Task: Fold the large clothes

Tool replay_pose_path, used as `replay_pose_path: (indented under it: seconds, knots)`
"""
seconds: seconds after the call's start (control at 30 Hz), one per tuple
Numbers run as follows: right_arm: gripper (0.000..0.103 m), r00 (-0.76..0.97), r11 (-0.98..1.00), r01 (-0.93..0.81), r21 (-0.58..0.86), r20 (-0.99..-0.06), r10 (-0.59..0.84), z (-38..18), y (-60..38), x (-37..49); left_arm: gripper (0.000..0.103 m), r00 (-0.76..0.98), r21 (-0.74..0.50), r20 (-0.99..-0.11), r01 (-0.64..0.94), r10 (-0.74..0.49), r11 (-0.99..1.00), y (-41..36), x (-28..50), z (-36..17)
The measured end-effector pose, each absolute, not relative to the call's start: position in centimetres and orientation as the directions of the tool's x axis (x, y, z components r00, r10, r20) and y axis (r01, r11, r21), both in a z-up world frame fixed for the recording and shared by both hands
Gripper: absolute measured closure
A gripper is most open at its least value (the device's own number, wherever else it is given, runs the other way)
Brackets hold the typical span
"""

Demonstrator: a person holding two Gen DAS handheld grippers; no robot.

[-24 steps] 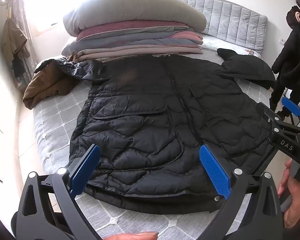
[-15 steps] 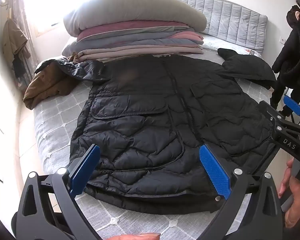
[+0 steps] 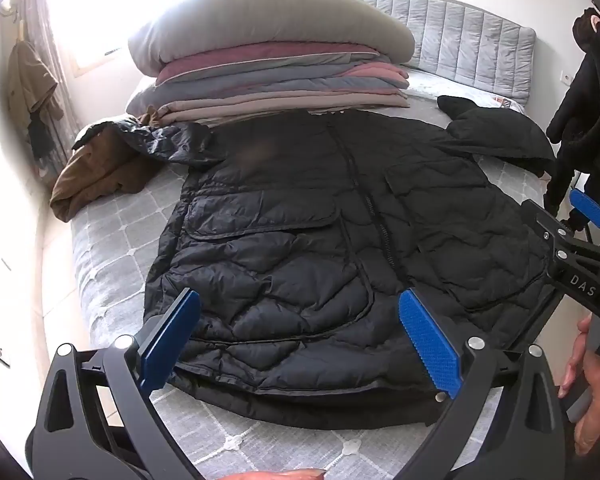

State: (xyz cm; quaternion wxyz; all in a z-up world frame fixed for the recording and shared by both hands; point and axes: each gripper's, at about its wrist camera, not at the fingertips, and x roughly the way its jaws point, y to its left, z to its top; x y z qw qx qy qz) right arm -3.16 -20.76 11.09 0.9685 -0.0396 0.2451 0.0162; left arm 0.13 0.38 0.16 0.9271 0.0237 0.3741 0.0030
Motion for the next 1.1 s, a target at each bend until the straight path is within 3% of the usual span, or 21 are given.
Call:
replay_pose_path:
  seconds: [1.1]
  knots:
    - [0.006, 0.877, 0.996, -0.056, -0.062, -0.48, 0.019, 10.7, -20.4, -3.0, 0.007, 0.706, 0.055, -0.707, 0.013, 0.029, 0.998, 0.5, 0.3, -1.1]
